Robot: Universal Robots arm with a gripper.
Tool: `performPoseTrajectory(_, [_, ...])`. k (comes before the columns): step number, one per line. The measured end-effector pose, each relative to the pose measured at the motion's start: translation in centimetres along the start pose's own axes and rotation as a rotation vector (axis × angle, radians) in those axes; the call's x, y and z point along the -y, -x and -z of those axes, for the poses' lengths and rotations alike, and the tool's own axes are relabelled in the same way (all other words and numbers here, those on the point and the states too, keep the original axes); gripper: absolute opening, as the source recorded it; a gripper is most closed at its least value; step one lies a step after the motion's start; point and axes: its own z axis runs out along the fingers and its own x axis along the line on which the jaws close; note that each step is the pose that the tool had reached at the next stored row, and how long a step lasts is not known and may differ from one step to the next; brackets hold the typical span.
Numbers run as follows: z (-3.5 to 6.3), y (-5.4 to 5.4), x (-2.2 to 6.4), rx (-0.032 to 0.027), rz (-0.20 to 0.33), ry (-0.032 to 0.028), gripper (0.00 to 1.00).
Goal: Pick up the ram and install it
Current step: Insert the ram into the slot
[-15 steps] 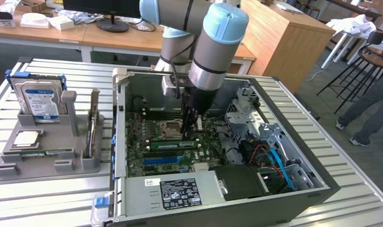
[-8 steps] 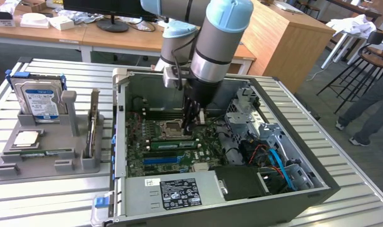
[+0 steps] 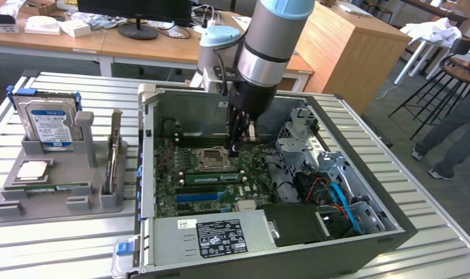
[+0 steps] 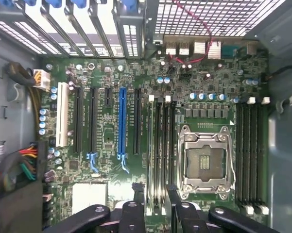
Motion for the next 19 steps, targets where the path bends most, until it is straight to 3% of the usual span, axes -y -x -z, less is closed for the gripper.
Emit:
performPoseTrajectory(12, [3.15,0.0,-0.13,0.0,0.0,0.0,0.31])
performPoseTrajectory(19, [3.91,0.1,-0.16,0.0002,0.0,-0.0001,0.31])
